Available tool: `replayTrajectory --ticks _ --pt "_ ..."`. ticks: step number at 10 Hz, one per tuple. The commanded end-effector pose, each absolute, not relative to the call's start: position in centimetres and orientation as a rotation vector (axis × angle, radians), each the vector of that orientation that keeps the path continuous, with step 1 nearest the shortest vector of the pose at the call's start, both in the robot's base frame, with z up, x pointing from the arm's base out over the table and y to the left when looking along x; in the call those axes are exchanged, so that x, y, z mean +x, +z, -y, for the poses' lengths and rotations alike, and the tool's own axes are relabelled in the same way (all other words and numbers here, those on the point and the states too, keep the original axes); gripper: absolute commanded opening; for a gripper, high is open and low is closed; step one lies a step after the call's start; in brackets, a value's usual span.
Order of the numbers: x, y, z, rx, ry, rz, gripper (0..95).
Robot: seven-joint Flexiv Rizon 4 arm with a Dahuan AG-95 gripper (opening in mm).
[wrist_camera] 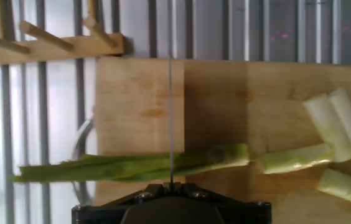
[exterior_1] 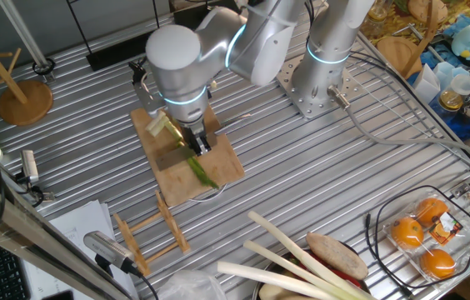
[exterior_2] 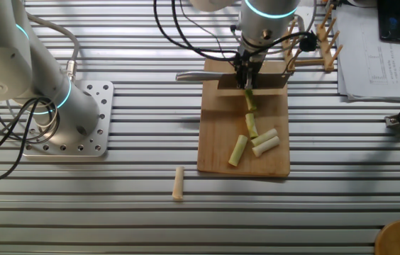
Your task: Chop the scallions
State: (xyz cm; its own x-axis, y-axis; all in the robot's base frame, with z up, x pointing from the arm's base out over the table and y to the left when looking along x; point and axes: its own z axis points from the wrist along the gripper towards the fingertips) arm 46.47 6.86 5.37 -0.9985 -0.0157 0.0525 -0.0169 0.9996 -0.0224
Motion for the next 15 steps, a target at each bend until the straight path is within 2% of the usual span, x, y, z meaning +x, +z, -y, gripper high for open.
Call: replayTrajectory --ticks 1,15 --pt "46.1 5.6 -6.1 0.037 0.031 3.082 0.0" --pt "45.3 5.0 -1.9 0.138 0.055 3.078 0.0"
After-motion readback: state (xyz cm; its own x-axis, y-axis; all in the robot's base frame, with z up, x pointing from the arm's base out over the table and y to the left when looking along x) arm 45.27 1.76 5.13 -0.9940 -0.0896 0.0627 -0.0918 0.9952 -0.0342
